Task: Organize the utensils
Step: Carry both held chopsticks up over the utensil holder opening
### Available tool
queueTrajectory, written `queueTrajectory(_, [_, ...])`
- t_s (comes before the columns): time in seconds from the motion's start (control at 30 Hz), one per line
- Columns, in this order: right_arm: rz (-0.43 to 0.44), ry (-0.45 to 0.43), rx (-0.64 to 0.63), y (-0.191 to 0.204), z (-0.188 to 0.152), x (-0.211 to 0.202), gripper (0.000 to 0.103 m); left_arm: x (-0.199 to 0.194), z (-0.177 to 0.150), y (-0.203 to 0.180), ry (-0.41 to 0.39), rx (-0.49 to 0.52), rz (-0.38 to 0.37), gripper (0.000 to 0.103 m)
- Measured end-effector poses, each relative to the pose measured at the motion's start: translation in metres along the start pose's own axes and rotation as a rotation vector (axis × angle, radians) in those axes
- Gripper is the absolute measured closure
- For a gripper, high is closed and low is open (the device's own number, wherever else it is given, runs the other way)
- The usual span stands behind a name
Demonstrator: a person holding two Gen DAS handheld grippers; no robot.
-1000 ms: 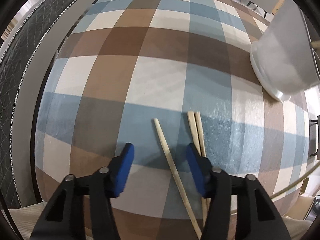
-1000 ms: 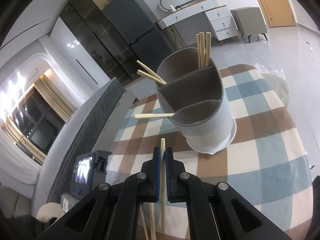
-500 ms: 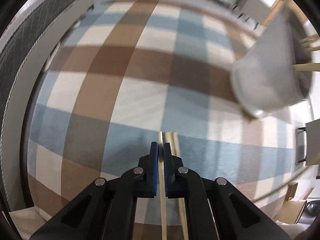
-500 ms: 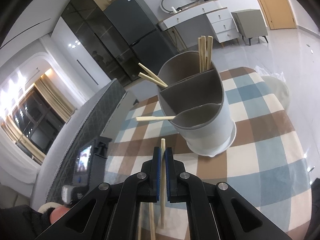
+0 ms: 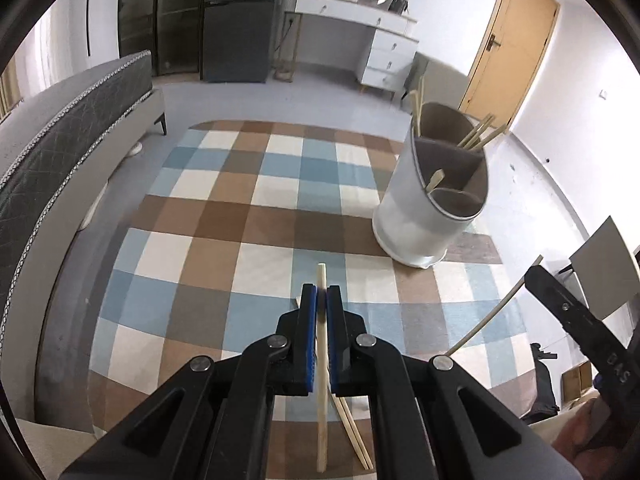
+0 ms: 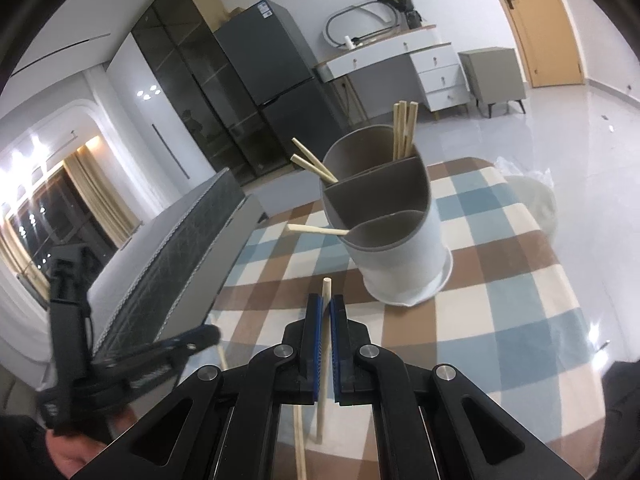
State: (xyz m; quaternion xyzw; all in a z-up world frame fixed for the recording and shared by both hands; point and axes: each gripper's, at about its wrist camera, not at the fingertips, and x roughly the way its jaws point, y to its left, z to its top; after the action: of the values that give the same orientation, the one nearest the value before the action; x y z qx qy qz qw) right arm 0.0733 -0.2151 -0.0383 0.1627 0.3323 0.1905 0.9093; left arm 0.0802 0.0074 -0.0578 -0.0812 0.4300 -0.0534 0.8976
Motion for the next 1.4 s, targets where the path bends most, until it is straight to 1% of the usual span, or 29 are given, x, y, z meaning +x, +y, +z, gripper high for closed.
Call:
queueTrajectory(0.17, [-0.028,-0.033,-0.013,0.005,-0.003,-0.016,0.1,-0.016,-0.003,-0.001,-0.011,0.009,-0.021,0.103])
queueTrajectory(0.27, [-0.042,-0.042,-0.031,0.009,-0.001,-0.019,0.1,-0.019,-0.001,-0.002,-0.012,0.018,-0.021,0.103])
queueTrajectory(0.33, [-0.047,-0.046,-0.041,0.011,0.0,-0.022,0.1,-0.022,0.002,-0.004,-0.004,0.022,-0.046,0.103])
queueTrajectory(0.37, [-0.05,-0.05,-0.047,0.013,0.0,-0.024,0.1,-0.024,0.003,-0.006,-0.006,0.036,-0.044,0.103])
queueTrajectory(0.6, [-0.067,-0.061,-0.065,0.019,-0.001,-0.034,0.1,-0.026,0.006,-0.019,0.014,0.09,-0.058,0.103])
queueTrajectory(0.9, [-0.081,-0.075,-0.058,0.018,0.003,-0.042,0.1,-0.032,0.012,-0.026,0.031,0.11,-0.07,0.103])
queueTrajectory(1.0, [-0.083,-0.086,-0.056,0.017,0.007,-0.045,0.1,-0.036,0.018,-0.03,0.031,0.114,-0.086,0.103])
queueTrajectory(1.17, [-0.091,-0.115,-0.072,0.018,0.024,-0.054,0.1,-0.049,0.034,-0.042,0.014,0.122,-0.124,0.103])
queueTrajectory(1.27, [-0.093,-0.142,-0.088,0.018,0.042,-0.062,0.1,-0.056,0.047,-0.048,0.008,0.118,-0.151,0.103])
queueTrajectory(1.4, [-0.098,-0.174,-0.124,0.021,0.072,-0.071,0.1,-0.066,0.072,-0.057,-0.011,0.097,-0.202,0.103])
